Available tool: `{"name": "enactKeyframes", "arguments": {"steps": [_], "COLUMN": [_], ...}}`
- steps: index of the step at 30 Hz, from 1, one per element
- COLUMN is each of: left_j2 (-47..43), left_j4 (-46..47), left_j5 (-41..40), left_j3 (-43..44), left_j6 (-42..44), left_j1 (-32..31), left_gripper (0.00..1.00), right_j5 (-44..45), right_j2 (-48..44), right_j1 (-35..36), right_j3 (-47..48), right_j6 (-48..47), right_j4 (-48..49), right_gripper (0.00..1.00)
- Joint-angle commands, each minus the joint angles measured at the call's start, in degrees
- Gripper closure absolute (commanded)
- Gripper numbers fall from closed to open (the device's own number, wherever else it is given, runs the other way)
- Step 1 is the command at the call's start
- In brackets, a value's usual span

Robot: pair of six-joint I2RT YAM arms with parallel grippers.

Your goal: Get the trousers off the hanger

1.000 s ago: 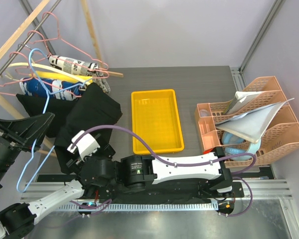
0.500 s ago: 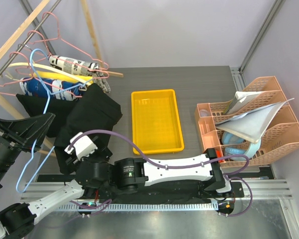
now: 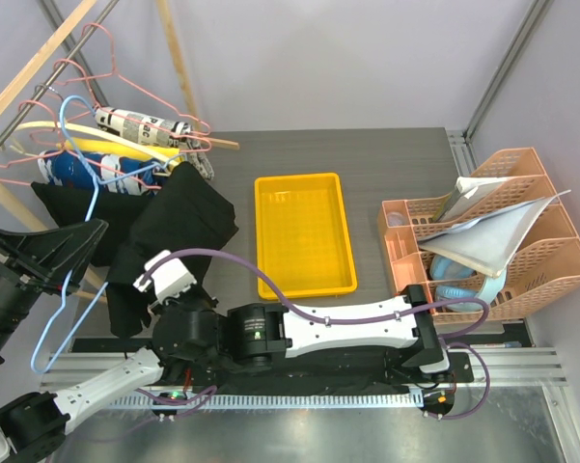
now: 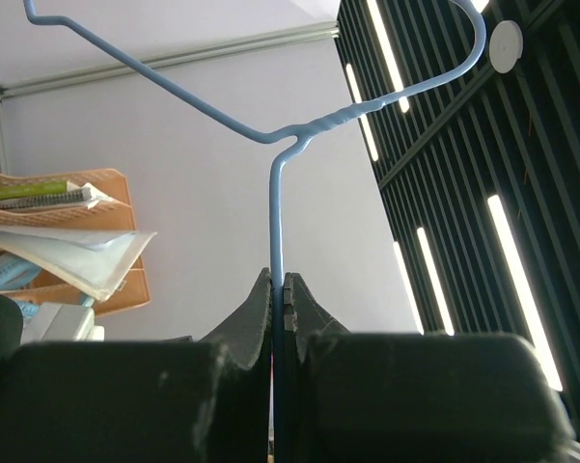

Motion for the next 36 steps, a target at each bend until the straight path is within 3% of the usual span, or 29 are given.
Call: {"name": "enactKeyframes", "arguments": {"steps": [1,8,13,20,23,26,36], "left_j2": [-0.34,-0.52,-0.17,-3.68,-4.38,-5.26,-7.2], "left_j4": [5.03,1.34,-6.57,-7.46,-9.21,-10.44,-15.63], "left_j5": [-0.67,-1.73,-4.27,-7.35,-8.41,-9.9,-12.89], "left_j3": [0.48,0.74,3.03,-1.01,-1.1,-1.02,-0.58], "left_j6": [-0.92,-0.13,2.24,1.9,1.98,2.07,2.25], "left_j1": [-0.36,-0.28,-0.36,-0.63,-0.71,-0.63,-0.63], "left_gripper": [1.0,1.0,1.0,1.0,1.0,1.0,1.0], "right_j5": [5.85,11.13,14.81,22.2,20.8,19.22,9.82], "right_j2": [-4.22,-7.29,-10.81,-18.71,-25.47,-30.22,-31.04], "right_j1": [-0.3,-0.3,-0.21,-1.53,-4.69,-9.08,-24.99], "right_j3": [2.37,5.8,7.3,-1.21,-10.6,-14.13,-12.57], "right_j6": [-0.98,-2.57,-5.82,-5.57,-0.56,3.3,-0.36], "right_j4": [2.87,1.82,2.52,3.14,3.22,0.6,-6.18], "right_gripper": [0.99,0.99,0.99,0.99,0.99,0.99,0.99]}}
